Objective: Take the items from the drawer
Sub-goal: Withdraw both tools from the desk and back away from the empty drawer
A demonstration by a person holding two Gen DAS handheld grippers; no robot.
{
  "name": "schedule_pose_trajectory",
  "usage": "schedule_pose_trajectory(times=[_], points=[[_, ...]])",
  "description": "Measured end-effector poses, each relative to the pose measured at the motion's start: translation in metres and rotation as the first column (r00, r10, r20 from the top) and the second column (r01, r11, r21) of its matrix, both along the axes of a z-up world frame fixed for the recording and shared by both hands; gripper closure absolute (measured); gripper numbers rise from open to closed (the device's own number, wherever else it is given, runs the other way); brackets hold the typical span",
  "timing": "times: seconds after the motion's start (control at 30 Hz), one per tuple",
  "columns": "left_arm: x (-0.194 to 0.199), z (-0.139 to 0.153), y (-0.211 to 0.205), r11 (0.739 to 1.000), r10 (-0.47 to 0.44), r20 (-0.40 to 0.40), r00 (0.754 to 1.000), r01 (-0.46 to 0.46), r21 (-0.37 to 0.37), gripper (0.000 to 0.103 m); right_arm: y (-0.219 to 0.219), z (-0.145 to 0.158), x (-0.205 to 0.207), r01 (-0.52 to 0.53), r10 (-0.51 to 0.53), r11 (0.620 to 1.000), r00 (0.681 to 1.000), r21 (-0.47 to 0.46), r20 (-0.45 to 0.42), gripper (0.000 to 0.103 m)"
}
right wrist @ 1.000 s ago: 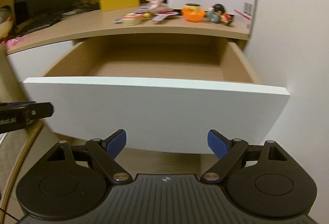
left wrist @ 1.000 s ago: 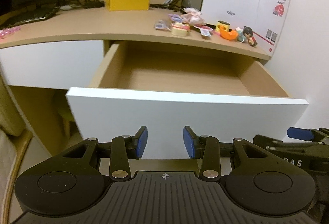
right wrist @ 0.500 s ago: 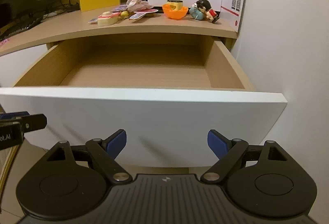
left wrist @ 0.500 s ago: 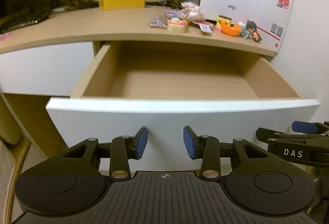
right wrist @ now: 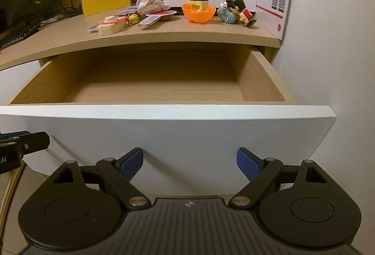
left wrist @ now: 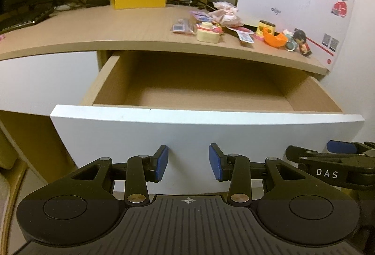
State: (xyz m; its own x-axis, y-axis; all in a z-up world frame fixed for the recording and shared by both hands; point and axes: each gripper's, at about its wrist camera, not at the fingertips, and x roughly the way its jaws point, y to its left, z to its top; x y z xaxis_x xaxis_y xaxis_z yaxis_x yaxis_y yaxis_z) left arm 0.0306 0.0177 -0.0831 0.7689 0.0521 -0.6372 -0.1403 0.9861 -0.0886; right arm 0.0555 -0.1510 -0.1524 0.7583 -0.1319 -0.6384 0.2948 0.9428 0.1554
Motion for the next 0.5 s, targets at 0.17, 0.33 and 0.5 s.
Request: schedule_pose_trajectory(times=[0.17, 0.33, 0.5], points=[[0.023, -0.003, 0.005, 1.0, -0.009, 0.008, 1.0, 0.009, 0.01, 0.061, -0.002, -0.002, 0.024, 0.018, -0.018, 1.0, 1.0, 0.002, -0.001, 0.016], [0.045, -0.005, 0.009, 0.999, -0.022, 0.023, 0.999, 0.022, 0.027, 0.061, -0.006, -0.001, 0.047, 0.041, -0.041, 0.999, 0.999, 0.009, 0.005, 0.016], [0.067, -0.008, 0.014, 0.999, -0.035, 0.04, 0.999, 0.034, 0.04, 0.061, -0.012, -0.003, 0.069, 0.054, -0.054, 0.999, 0.998, 0.002, 0.019, 0.016]])
